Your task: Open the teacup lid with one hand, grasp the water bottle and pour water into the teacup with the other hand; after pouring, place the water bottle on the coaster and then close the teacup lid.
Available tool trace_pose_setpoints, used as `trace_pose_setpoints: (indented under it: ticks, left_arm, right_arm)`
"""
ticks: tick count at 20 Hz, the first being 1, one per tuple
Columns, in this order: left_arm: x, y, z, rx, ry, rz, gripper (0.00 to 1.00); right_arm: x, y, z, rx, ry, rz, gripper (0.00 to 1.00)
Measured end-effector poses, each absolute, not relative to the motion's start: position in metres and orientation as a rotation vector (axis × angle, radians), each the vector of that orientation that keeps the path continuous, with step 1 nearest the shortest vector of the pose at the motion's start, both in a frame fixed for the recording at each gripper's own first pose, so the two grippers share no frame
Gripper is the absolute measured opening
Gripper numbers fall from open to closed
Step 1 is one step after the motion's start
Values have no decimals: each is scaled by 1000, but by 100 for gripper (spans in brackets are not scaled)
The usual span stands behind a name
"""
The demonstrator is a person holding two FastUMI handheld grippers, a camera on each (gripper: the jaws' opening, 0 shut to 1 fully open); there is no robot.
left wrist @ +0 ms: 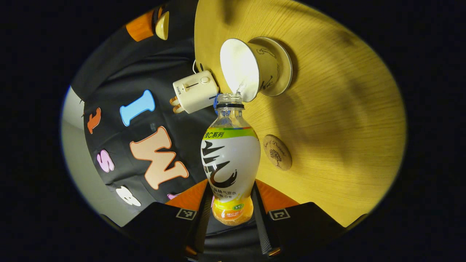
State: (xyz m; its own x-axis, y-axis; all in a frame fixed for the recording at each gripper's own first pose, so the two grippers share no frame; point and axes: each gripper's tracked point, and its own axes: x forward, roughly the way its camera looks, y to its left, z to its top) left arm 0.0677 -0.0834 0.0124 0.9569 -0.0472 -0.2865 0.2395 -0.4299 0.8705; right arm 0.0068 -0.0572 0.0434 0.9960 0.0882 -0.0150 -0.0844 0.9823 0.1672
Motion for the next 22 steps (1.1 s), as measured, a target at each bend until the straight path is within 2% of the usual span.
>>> trace_pose_setpoints:
  ticks: [3, 4, 8, 22]
  left_arm:
    - [72, -86, 20, 2014, 128, -316, 57]
    - [73, -89, 22, 2025, 123, -316, 57]
    - [73, -94, 28, 2061, 109, -318, 57]
    - [71, -103, 50, 2213, 91, -310, 57]
  right_arm:
    - [8, -55, 38, 149, 34, 88, 32]
    - [8, -54, 39, 148, 33, 89, 27]
    - [6, -56, 43, 141, 25, 86, 32]
    - [11, -58, 32, 147, 50, 86, 30]
